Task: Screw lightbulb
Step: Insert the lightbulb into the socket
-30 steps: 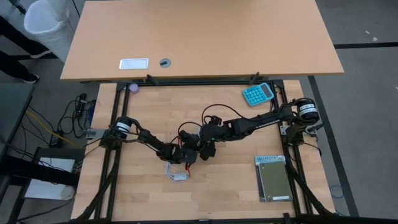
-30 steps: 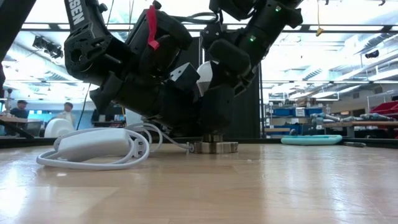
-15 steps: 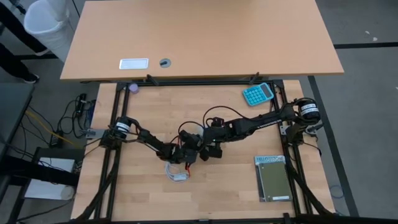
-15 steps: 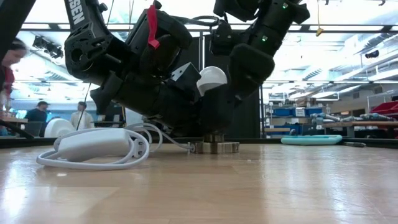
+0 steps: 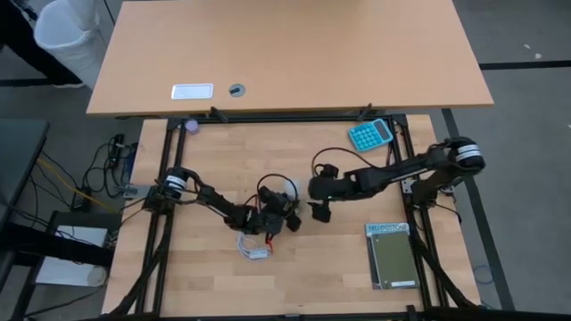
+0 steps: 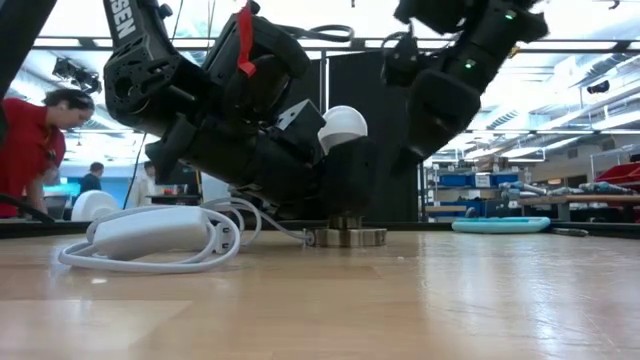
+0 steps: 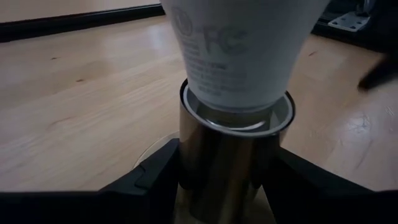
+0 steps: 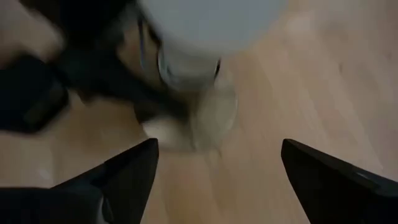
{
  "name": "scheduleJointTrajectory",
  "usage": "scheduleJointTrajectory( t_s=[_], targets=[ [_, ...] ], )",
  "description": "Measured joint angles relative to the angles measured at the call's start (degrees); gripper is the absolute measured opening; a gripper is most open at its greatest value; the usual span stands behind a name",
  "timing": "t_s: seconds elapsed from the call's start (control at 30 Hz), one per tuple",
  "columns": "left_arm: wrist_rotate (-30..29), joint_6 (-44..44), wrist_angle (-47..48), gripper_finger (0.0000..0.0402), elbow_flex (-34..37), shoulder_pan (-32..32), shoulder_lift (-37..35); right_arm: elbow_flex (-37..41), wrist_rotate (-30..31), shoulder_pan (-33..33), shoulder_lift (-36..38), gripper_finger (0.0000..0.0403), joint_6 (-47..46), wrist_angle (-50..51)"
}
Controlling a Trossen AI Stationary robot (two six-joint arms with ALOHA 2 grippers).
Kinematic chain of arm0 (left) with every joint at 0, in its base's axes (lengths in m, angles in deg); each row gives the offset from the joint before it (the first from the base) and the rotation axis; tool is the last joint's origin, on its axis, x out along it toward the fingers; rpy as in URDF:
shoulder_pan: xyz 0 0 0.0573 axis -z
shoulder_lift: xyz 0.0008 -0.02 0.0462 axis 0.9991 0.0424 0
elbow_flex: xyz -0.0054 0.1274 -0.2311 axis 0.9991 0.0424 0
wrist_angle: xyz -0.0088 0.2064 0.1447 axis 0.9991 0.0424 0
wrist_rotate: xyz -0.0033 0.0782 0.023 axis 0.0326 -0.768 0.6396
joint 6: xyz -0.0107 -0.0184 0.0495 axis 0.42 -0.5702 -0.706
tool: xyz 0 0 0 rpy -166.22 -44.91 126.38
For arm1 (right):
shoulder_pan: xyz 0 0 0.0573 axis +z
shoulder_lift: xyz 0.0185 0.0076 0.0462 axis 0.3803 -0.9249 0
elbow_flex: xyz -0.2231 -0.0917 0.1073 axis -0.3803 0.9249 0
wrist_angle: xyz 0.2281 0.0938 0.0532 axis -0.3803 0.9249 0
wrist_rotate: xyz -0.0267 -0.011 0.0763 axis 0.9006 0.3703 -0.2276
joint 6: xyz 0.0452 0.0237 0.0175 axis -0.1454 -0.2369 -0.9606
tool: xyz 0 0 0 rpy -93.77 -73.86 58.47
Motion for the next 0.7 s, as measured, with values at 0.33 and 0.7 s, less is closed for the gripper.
scheduleJointTrajectory(
  t_s=[0.33,0.7],
  targets=[
    [5.6,-6.9,-1.2,0.0206,0.0,0.6,0.0,23.9,-11.5,-2.4,5.9,0.0337,1.2,-42.3],
    [19.1,-16.3,-4.3,0.0206,0.0,-0.9,0.0,27.0,-15.5,-2.8,0.0,0.0325,5.5,-59.1]
  ],
)
